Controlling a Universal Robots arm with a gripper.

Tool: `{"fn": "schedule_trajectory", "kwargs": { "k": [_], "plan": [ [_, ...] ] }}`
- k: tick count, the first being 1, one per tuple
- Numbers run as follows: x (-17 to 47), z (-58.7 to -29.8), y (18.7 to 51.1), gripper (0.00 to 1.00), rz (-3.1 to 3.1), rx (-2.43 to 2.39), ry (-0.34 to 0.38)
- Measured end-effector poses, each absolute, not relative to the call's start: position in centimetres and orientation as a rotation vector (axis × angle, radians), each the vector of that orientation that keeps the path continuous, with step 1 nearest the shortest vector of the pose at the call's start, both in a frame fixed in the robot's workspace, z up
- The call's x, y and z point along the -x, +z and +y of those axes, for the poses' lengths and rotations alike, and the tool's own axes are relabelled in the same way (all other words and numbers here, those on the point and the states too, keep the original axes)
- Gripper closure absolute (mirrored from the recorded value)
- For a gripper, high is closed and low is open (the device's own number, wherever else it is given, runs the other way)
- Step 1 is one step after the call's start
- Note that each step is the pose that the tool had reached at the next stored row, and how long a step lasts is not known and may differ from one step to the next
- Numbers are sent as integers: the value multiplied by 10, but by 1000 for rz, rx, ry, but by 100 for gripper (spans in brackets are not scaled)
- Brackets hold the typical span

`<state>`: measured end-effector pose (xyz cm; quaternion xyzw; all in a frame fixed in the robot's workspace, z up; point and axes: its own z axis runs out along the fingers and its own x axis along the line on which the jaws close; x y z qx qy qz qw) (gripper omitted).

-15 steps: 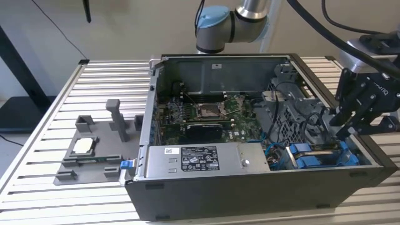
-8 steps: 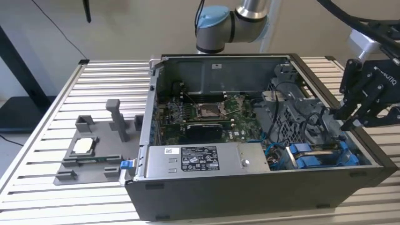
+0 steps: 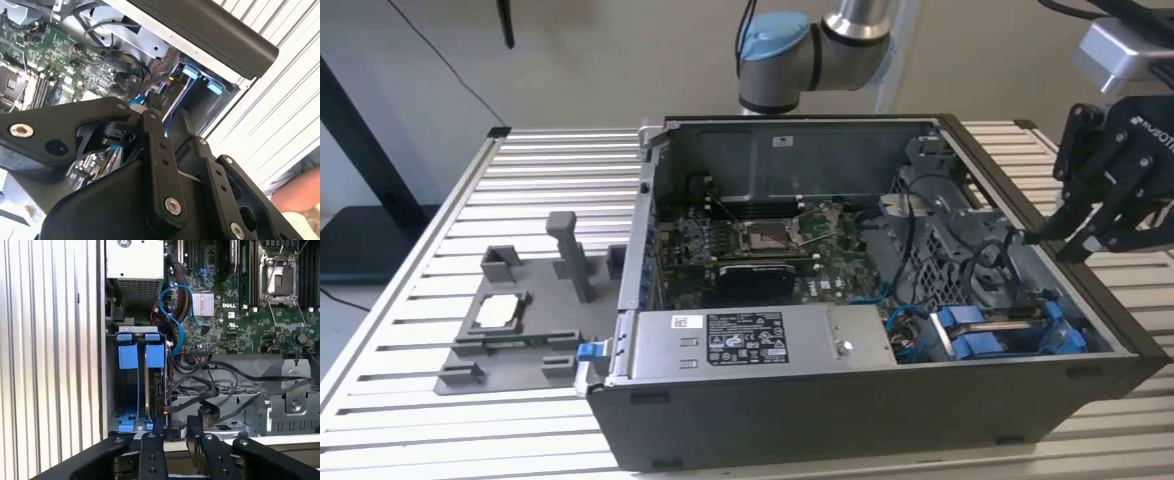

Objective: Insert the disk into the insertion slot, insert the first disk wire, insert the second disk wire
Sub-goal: 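Insert the second disk wire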

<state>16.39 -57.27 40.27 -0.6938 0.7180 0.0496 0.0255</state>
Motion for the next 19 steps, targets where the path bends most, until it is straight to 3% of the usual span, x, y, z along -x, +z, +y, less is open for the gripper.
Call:
{"fn": "schedule_trajectory", "kwargs": {
  "k": [19],
  "plan": [
    [-165, -553, 392, 67, 2204, 2130, 184]
  ]
}}
